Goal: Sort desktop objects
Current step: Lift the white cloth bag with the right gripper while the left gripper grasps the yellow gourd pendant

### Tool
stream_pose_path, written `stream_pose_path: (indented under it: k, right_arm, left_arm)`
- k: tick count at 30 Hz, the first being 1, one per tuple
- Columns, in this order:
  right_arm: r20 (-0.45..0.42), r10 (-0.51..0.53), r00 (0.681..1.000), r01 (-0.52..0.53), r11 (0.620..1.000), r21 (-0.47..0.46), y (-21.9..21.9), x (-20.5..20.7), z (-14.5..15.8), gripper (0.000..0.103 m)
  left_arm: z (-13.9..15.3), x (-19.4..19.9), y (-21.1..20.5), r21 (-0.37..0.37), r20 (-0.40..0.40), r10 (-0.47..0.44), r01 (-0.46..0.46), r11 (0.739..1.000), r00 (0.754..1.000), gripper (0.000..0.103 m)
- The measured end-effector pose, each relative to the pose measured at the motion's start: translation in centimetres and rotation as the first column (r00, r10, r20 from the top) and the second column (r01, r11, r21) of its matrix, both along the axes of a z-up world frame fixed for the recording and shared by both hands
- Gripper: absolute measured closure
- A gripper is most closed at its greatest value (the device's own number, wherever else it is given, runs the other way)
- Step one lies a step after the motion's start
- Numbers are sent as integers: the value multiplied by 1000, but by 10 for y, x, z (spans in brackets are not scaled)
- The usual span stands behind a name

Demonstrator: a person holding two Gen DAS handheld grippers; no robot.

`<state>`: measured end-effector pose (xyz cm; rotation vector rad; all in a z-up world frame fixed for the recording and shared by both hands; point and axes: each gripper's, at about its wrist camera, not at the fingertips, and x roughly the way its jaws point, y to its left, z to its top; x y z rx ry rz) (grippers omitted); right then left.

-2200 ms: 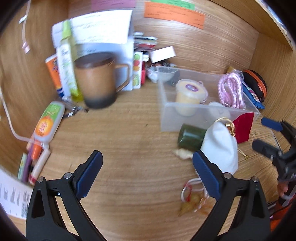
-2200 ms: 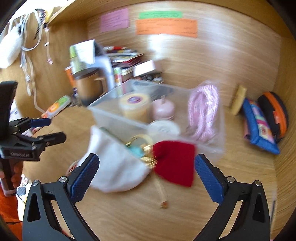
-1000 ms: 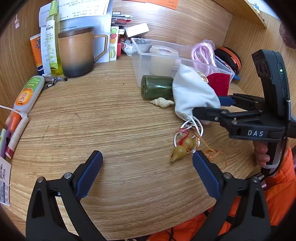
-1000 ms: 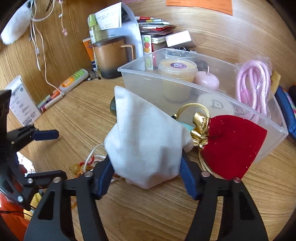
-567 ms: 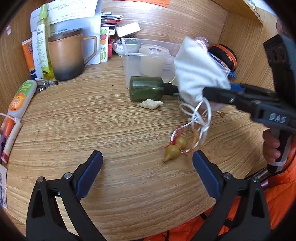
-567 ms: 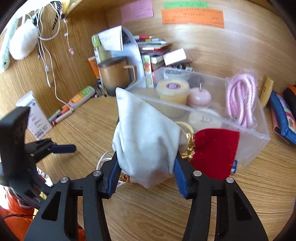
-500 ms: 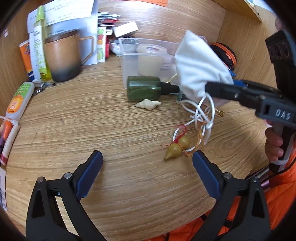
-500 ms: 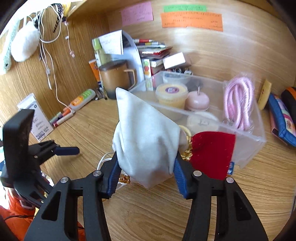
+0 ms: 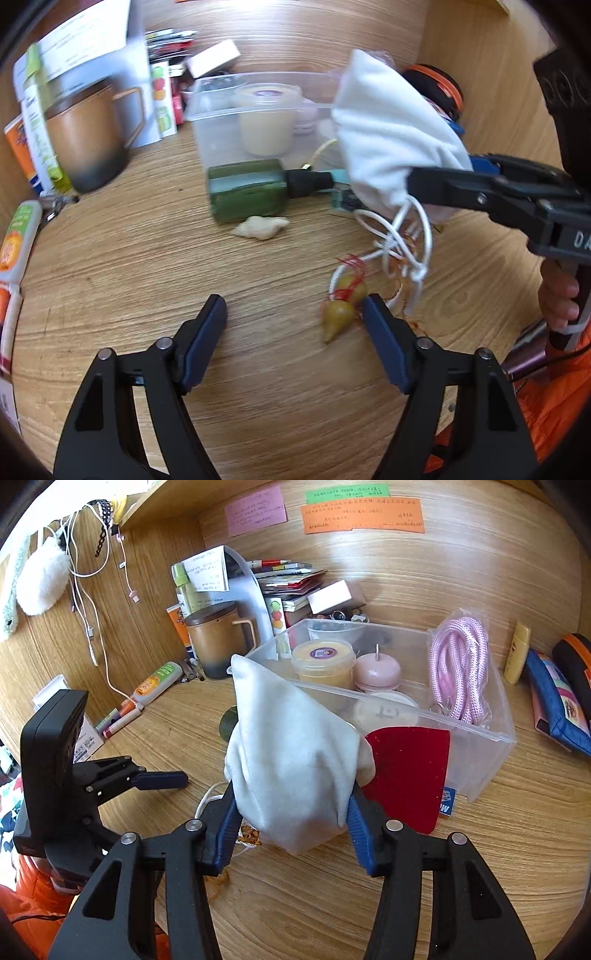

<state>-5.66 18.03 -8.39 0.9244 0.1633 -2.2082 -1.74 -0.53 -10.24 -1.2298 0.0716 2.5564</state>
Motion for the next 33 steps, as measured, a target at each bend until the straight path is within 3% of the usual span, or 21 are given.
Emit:
stream_pose_path:
  k: [6, 14, 24, 33]
  right_arm:
    - [8, -7, 1000, 7, 1000, -15, 5, -2, 0, 55]
    - [15, -13, 1000, 13, 999, -38, 10, -3, 0, 55]
    - [15, -14, 1000, 15, 998, -57, 15, -4, 3, 55]
    - [-38, -13, 999, 10, 997, -80, 20, -3, 22, 55]
  left_arm:
    - [-1, -3, 19, -66, -29, -33, 31, 997, 999, 46]
    - [1, -12, 16, -55, -29, 15, -17, 998, 999, 83]
    - [15, -10, 14, -2, -62, 16, -16, 1000, 998, 83]
    - [27, -10, 16, 16, -91, 6, -4, 1000, 996, 84]
